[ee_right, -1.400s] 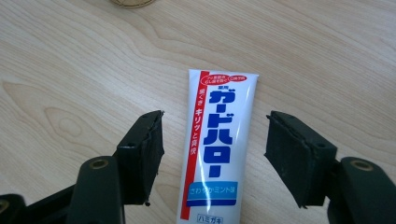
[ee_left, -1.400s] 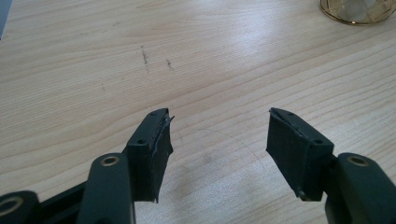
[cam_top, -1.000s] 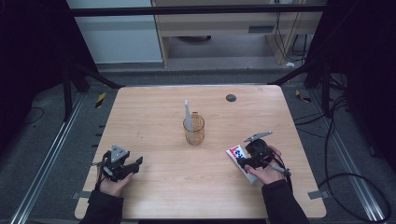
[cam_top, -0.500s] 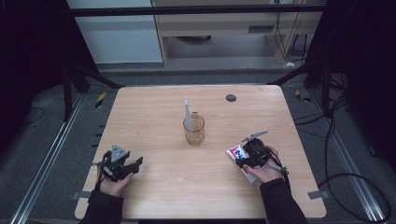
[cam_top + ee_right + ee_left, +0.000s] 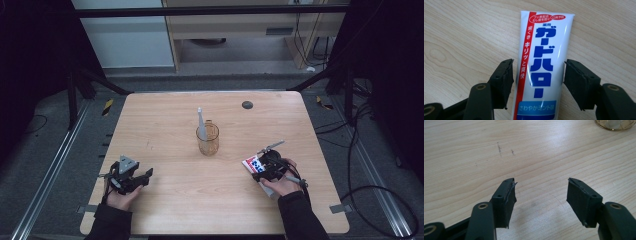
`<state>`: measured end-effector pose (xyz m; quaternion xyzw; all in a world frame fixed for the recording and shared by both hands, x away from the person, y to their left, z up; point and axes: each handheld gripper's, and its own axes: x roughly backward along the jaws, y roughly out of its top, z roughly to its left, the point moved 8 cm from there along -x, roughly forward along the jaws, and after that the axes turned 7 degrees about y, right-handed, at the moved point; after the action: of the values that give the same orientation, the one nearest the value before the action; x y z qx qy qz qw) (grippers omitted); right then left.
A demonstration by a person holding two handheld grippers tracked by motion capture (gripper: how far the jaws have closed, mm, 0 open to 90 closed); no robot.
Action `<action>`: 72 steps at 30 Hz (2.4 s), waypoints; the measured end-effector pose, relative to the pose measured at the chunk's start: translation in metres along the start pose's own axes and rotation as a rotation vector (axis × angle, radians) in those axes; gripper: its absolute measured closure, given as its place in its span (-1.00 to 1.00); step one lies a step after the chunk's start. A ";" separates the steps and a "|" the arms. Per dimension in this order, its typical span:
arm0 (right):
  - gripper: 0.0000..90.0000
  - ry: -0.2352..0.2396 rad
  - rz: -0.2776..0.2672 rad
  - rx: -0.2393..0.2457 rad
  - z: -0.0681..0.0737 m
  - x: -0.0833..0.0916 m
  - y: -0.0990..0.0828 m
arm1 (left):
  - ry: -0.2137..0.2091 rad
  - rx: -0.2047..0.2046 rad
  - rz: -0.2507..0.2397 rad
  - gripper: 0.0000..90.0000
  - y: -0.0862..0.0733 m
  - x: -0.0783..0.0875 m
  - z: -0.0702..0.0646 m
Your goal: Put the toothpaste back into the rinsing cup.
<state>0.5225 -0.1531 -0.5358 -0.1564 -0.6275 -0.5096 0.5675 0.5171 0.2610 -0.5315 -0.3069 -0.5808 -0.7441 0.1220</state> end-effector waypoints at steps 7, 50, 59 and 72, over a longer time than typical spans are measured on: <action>-0.07 0.007 0.021 -0.003 -0.002 -0.002 -0.003 | 0.000 0.000 0.000 -0.13 0.000 0.000 0.000; 0.52 -0.022 -0.026 0.003 0.000 0.008 0.003 | -0.003 0.002 0.007 -0.13 0.000 -0.001 0.000; 0.52 0.004 -0.182 -0.016 0.006 0.024 0.019 | 0.000 0.005 0.006 -0.13 0.000 -0.001 0.000; 0.54 0.026 -0.460 -0.010 0.021 0.063 0.073 | 0.002 0.007 0.006 -0.13 -0.001 -0.001 0.001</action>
<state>0.5482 -0.1289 -0.4443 -0.0055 -0.6368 -0.6307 0.4435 0.5177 0.2624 -0.5322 -0.3075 -0.5823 -0.7420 0.1256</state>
